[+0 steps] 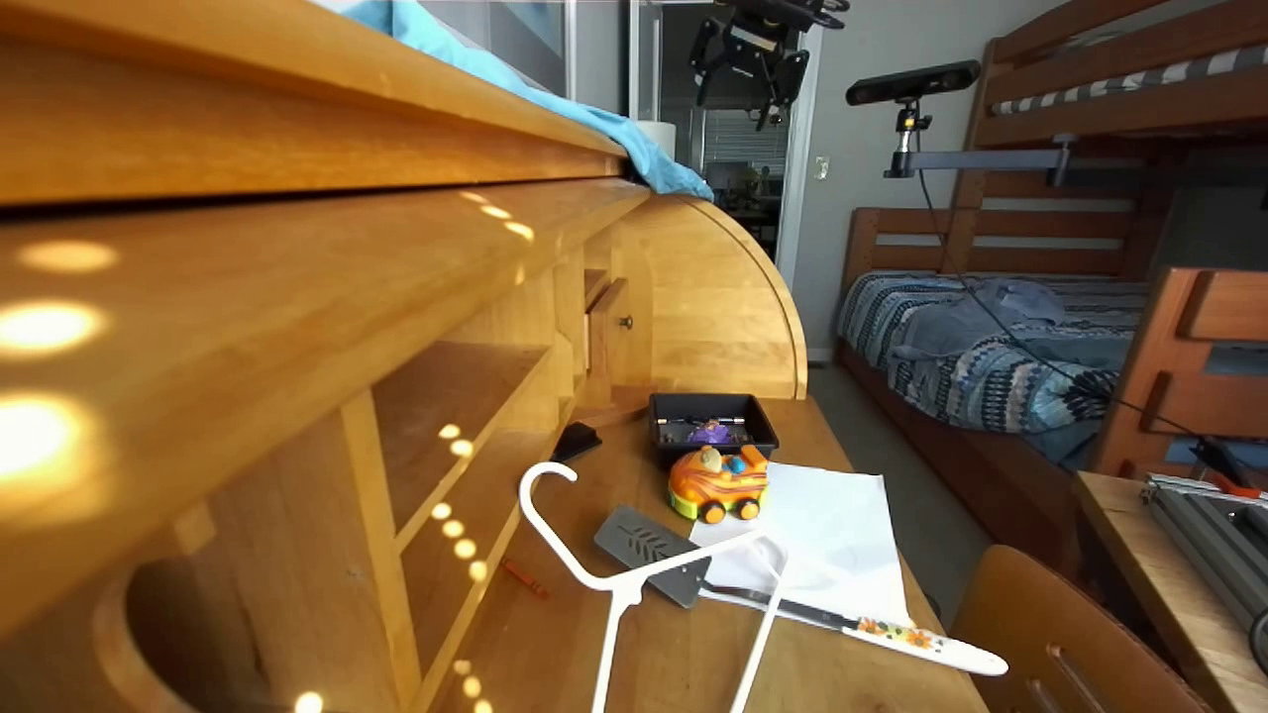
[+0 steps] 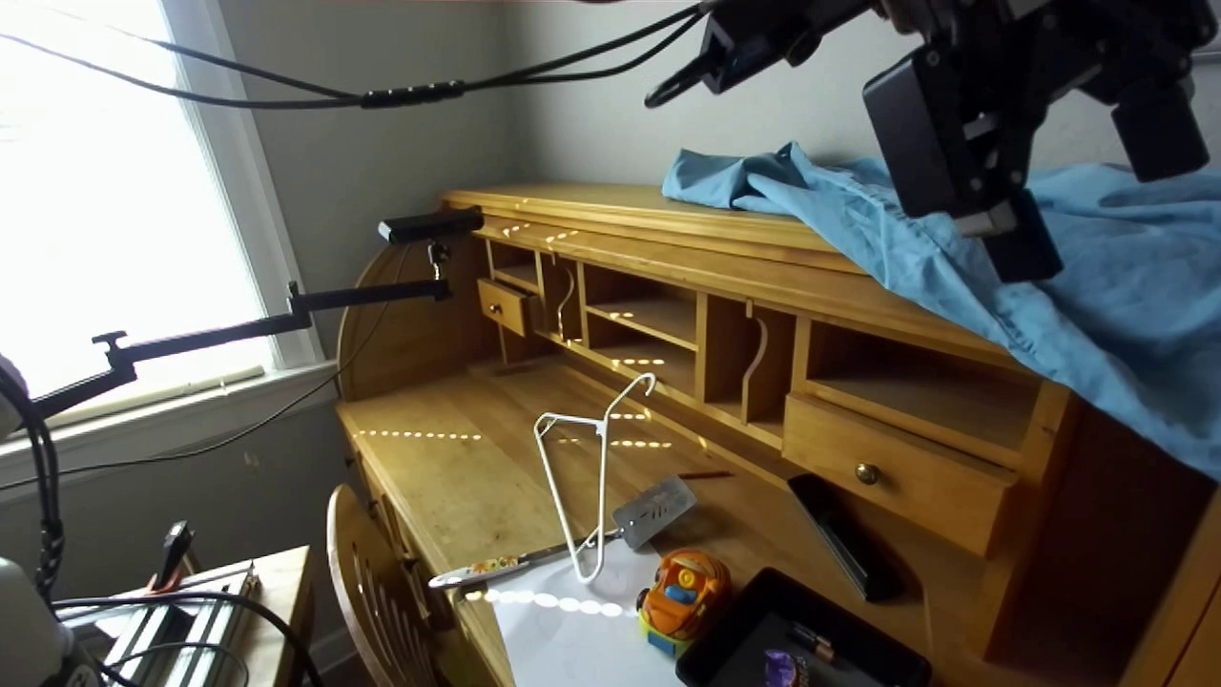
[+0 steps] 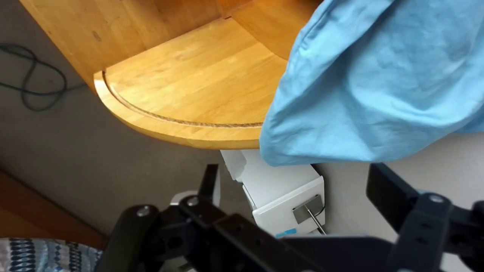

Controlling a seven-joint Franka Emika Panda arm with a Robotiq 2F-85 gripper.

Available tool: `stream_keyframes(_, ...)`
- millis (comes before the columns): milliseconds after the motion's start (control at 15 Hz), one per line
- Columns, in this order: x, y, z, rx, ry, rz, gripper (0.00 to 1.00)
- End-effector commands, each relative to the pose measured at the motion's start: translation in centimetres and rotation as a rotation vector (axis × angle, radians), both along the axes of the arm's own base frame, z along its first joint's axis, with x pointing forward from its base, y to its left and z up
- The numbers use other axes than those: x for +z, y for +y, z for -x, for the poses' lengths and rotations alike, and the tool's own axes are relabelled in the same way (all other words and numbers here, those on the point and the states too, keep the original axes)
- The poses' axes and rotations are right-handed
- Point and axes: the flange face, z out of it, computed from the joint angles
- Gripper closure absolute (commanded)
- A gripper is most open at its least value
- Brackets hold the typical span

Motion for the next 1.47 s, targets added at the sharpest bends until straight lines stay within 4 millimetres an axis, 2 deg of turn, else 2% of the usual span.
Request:
stream_keyframes(0,-2.4,-3.5,2.2,-0.079,-0.062,-0.012,0.0)
stream_keyframes(67,-3.3,-4.1,2.2,-0.09,-0.066,-0.013,0.0)
stream_keyframes(267,-4.8,-7.4,2.4,-0.121,-0.09,-0.016,0.0)
stream_keyframes(400,-5.3,-8.1,1.8,-0.107,-0.083,-0.007,0.0)
stream_keyframes(467,-5.6,-8.0,1.5,-0.093,-0.074,0.001,0.0)
stream_keyframes(867,-7.2,-4.5,-2.2,0.072,-0.02,0.039,0.0)
stream_keyframes(1133,-7.8,-4.2,-3.8,0.127,-0.005,0.04,0.0)
stream_keyframes(1400,-7.9,-3.8,-4.4,0.154,-0.004,0.031,0.0)
